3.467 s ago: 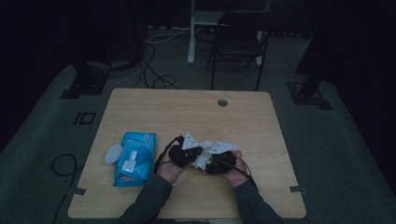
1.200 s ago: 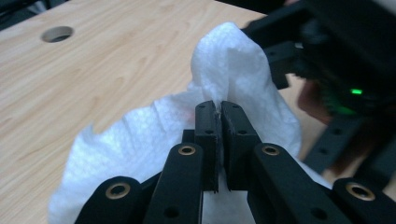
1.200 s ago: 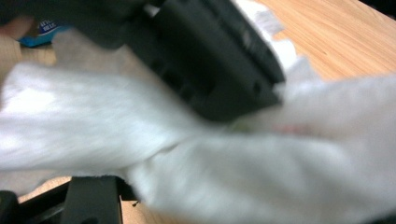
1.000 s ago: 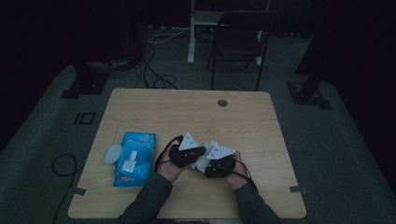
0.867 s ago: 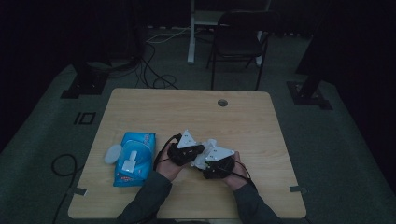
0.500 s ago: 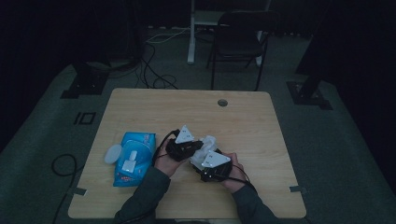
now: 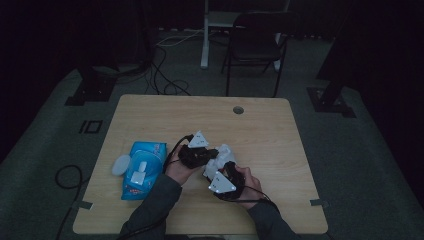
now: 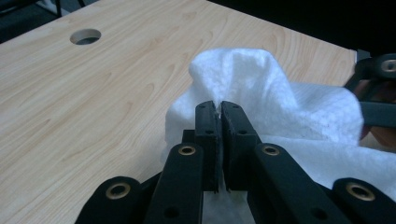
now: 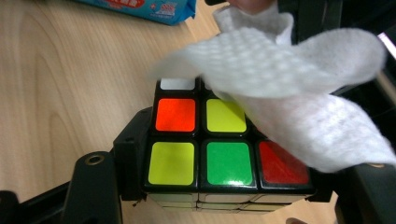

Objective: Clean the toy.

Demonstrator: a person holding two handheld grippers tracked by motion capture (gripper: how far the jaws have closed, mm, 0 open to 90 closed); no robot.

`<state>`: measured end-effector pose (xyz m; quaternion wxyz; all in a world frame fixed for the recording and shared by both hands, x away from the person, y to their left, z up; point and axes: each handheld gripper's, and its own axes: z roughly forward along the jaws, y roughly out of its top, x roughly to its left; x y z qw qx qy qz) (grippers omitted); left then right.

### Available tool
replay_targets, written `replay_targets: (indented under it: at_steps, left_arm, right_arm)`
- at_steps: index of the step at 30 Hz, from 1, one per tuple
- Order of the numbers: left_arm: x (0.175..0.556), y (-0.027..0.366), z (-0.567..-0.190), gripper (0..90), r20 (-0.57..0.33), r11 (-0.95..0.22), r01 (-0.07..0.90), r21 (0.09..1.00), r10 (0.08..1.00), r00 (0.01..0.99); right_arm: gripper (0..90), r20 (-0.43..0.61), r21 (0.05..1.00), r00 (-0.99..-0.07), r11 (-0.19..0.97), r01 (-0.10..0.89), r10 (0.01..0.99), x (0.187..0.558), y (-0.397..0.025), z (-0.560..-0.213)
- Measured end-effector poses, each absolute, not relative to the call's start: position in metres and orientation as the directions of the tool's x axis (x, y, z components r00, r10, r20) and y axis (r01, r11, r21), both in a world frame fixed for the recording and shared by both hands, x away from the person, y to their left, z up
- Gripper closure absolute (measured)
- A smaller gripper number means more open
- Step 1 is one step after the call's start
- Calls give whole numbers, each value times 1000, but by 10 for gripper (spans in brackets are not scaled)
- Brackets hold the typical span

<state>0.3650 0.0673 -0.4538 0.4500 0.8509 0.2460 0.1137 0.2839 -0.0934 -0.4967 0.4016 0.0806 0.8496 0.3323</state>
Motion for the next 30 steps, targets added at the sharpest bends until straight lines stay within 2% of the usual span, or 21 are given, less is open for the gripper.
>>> replay_targets:
  at_steps: [4, 11, 19, 26, 30]
  left_arm:
    - [367, 68, -455, 868, -33, -483, 319, 815, 512, 859]
    - [374, 69, -457, 868, -59, -487, 337, 806, 500, 864]
    - [387, 73, -460, 869, -199, -452, 387, 803, 409, 891]
    - [388, 67, -455, 869, -212, -495, 361, 790, 333, 919]
    - [389, 64, -453, 869, -199, -525, 341, 780, 309, 930]
  right_arm:
    - [339, -677, 592, -630, 791, -156, 382, 280, -90, -499]
    - [339, -692, 584, -624, 789, -191, 362, 277, -89, -497]
    - [339, -720, 561, -605, 799, -217, 341, 273, -86, -500]
    - [339, -783, 489, -552, 833, -260, 287, 268, -81, -503]
    - [339, -793, 481, -539, 835, -268, 284, 267, -80, -503]
